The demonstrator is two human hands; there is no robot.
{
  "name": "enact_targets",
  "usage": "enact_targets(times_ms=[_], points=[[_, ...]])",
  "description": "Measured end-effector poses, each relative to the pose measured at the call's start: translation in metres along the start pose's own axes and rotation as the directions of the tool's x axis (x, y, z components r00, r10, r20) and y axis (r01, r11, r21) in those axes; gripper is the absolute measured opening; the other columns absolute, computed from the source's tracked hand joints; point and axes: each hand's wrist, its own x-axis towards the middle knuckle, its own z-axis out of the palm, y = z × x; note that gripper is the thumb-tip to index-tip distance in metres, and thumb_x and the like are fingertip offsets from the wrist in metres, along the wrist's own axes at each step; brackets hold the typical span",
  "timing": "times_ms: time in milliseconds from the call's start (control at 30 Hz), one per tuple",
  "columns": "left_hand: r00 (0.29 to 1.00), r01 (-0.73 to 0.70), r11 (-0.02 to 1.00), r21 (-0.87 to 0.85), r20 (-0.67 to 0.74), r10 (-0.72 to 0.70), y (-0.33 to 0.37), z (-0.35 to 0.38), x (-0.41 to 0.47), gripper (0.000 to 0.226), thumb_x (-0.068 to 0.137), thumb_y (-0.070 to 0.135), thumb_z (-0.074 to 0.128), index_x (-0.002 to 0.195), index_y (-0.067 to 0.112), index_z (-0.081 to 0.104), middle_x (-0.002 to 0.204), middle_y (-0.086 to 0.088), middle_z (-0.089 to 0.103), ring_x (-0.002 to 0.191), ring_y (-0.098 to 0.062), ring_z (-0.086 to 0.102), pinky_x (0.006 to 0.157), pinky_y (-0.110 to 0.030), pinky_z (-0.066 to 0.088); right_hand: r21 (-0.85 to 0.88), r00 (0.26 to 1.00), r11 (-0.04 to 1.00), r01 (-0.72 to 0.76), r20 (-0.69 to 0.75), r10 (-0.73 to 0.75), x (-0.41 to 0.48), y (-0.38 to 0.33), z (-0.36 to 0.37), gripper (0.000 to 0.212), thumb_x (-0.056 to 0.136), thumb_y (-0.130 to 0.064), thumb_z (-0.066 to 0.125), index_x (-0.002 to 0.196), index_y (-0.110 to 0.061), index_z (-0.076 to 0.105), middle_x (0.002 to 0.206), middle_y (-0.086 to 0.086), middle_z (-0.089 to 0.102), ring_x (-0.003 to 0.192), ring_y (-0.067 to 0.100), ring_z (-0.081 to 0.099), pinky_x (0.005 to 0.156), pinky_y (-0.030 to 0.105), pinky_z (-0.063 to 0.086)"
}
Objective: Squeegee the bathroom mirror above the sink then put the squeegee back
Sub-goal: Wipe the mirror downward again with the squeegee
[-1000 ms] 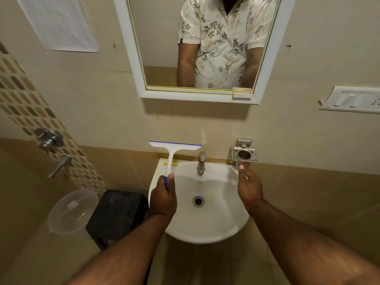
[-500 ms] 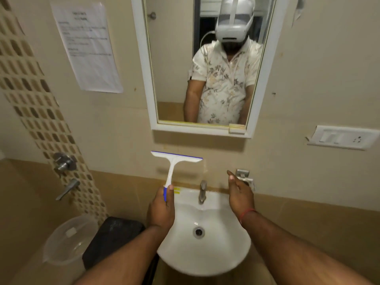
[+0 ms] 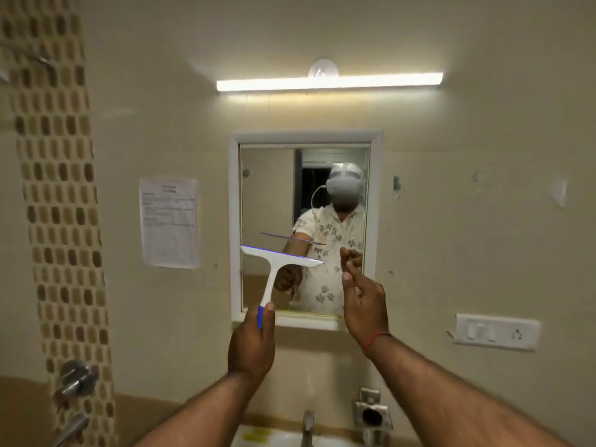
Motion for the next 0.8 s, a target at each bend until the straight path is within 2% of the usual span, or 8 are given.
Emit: enact_targets(times_ms=[67, 133, 233, 333, 533, 700, 800], points=[[0.999, -0.041, 0.999, -0.019, -0.004, 0.041, 0.024, 0.003, 0.018, 0.053, 0.1, 0.074, 0.033, 0.087, 0.027, 0.054, 0.064, 0.002, 0.057, 0.063, -0.026, 0.06, 0.057, -0.037, 0.04, -0.037, 0.997, 0.996, 0.079, -0.016, -0.08, 0.026, -0.026, -0.008, 0.046, 0.11, -0.06, 0.048, 0.151, -0.045, 0.063, 0.145, -0.016, 0.07, 0.14, 0.019, 0.061, 0.117, 0.046, 0.051], [0.997, -0.083, 0.996, -0.032, -0.007, 0.083, 0.048, 0.007, 0.035, 0.051, 0.101, 0.073, 0.034, 0.087, 0.027, 0.053, 0.066, 0.003, 0.056, 0.063, -0.022, 0.059, 0.058, -0.035, 0.038, -0.081, 0.99, 0.987, 0.138, -0.027, -0.14, 0.05, -0.053, -0.016, 0.045, 0.111, -0.058, 0.047, 0.153, -0.046, 0.061, 0.147, -0.02, 0.067, 0.142, 0.018, 0.057, 0.118, 0.042, 0.05], [0.987, -0.159, 0.985, -0.063, -0.012, 0.158, 0.082, 0.008, 0.056, 0.05, 0.102, 0.073, 0.034, 0.092, 0.028, 0.054, 0.065, 0.003, 0.056, 0.06, -0.019, 0.059, 0.054, -0.032, 0.041, -0.183, 0.976, 0.962, 0.205, -0.029, -0.214, 0.077, -0.093, -0.03, 0.05, 0.111, -0.056, 0.047, 0.153, -0.034, 0.063, 0.146, -0.009, 0.069, 0.14, 0.022, 0.052, 0.116, 0.044, 0.046], [0.981, -0.191, 0.981, -0.044, -0.044, 0.189, 0.106, 0.007, 0.072, 0.049, 0.102, 0.071, 0.035, 0.094, 0.026, 0.054, 0.066, 0.005, 0.057, 0.057, -0.014, 0.056, 0.052, -0.029, 0.036, -0.266, 0.962, 0.928, 0.259, -0.014, -0.273, 0.098, -0.124, -0.038, 0.057, 0.107, -0.063, 0.043, 0.153, -0.034, 0.061, 0.145, -0.005, 0.068, 0.135, 0.022, 0.048, 0.112, 0.047, 0.046], [0.975, -0.217, 0.973, -0.084, -0.063, 0.212, 0.117, 0.009, 0.085, 0.057, 0.101, 0.075, 0.031, 0.103, 0.024, 0.058, 0.068, 0.004, 0.057, 0.056, -0.013, 0.052, 0.054, -0.025, 0.04, -0.283, 0.961, 0.923, 0.261, -0.017, -0.277, 0.111, -0.15, -0.04, 0.069, 0.103, -0.071, 0.035, 0.157, -0.033, 0.056, 0.155, -0.004, 0.061, 0.141, 0.02, 0.043, 0.113, 0.047, 0.045], [0.973, -0.213, 0.974, -0.079, -0.102, 0.205, 0.107, 0.002, 0.084, 0.056, 0.101, 0.074, 0.033, 0.097, 0.024, 0.056, 0.066, 0.006, 0.054, 0.056, -0.012, 0.051, 0.055, -0.026, 0.039, -0.233, 0.97, 0.945, 0.231, -0.019, -0.242, 0.1, -0.141, -0.027, 0.072, 0.103, -0.073, 0.036, 0.159, -0.032, 0.054, 0.157, -0.004, 0.06, 0.144, 0.018, 0.042, 0.116, 0.048, 0.044], [0.978, -0.187, 0.979, -0.084, -0.114, 0.177, 0.092, -0.007, 0.083, 0.051, 0.103, 0.073, 0.034, 0.093, 0.027, 0.055, 0.066, 0.006, 0.054, 0.056, -0.014, 0.051, 0.053, -0.03, 0.043, -0.182, 0.974, 0.958, 0.221, -0.009, -0.227, 0.092, -0.139, -0.012, 0.074, 0.102, -0.074, 0.037, 0.159, -0.03, 0.054, 0.158, -0.003, 0.058, 0.148, 0.018, 0.041, 0.12, 0.048, 0.043]])
